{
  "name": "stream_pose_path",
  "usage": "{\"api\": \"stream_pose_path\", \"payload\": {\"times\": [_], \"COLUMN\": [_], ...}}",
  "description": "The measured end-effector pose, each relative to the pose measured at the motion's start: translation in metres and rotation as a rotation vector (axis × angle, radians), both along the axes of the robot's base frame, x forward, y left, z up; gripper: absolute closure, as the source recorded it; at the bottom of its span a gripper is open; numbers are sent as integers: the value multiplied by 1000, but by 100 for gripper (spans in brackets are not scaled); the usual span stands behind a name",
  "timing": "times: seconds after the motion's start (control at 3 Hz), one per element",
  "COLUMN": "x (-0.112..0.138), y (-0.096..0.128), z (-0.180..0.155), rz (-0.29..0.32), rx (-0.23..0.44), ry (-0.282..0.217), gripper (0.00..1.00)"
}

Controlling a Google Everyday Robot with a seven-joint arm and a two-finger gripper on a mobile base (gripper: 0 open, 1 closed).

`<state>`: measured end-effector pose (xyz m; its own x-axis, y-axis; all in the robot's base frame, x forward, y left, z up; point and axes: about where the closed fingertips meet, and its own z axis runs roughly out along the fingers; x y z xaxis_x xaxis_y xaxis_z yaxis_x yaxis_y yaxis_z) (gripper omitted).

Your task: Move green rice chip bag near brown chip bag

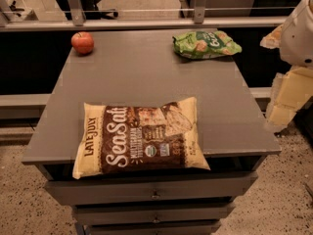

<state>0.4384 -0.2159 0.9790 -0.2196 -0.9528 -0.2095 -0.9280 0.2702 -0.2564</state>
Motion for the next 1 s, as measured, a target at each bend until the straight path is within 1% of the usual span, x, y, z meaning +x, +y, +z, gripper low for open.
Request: {"api": "stream_pose_path", "payload": {"times": [0.33,0.67,1.0], "x": [0,17,58], "y": [0,4,3], "z": [1,-9,-23], "rz": [1,5,14], "rx": [1,56,109], "ry": [-3,-23,-88], "gripper": [0,0,0]}}
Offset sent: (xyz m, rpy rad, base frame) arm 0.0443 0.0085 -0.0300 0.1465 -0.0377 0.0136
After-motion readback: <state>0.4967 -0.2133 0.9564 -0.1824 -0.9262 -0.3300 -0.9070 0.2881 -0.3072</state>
